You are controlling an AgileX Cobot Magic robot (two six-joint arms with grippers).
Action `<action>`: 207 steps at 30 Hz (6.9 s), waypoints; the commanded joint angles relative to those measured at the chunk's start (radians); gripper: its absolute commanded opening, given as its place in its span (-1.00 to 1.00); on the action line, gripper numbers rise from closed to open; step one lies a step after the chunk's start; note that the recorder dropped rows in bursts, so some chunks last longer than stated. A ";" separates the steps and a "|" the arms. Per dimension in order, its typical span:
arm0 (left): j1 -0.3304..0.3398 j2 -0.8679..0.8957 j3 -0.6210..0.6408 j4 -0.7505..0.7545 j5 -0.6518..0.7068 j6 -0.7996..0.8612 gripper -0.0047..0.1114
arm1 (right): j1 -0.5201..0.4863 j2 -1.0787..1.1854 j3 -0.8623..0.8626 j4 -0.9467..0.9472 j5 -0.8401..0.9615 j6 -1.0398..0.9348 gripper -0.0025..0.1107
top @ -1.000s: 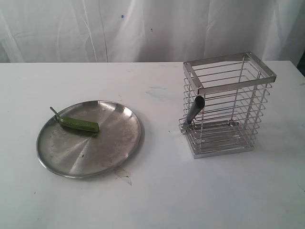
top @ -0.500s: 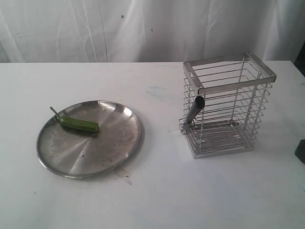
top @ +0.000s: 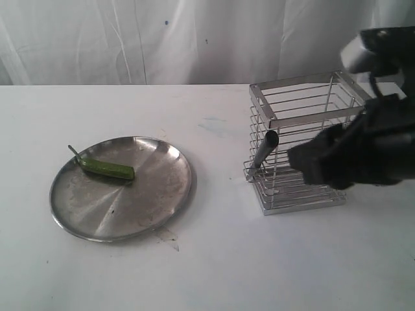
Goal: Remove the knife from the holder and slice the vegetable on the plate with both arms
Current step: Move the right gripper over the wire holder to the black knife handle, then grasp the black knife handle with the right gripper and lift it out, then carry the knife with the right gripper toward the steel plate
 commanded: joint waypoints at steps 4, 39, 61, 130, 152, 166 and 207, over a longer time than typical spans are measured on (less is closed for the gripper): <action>-0.007 -0.004 0.005 -0.010 -0.004 0.002 -0.92 | 0.001 0.215 -0.144 0.058 0.010 -0.031 0.02; -0.007 -0.004 0.005 -0.010 -0.004 0.002 -0.92 | 0.001 0.428 -0.228 0.040 -0.034 -0.006 -0.43; -0.007 -0.004 0.005 -0.010 -0.004 0.002 -0.92 | 0.001 0.268 -0.247 0.040 0.041 -0.006 -0.96; -0.007 -0.004 0.005 -0.010 -0.004 0.002 -0.92 | 0.276 0.261 -0.085 0.660 -0.303 -0.688 -0.96; -0.007 -0.004 0.005 -0.010 -0.004 0.002 -0.92 | 0.489 0.593 -0.083 0.651 -0.599 -0.706 -0.96; -0.007 -0.004 0.005 -0.010 -0.004 0.002 -0.92 | 0.487 0.673 -0.061 0.651 -0.446 -0.702 -0.96; -0.007 -0.004 0.005 -0.010 -0.004 0.002 -0.92 | 0.397 0.755 -0.061 0.557 -0.383 -0.626 -0.96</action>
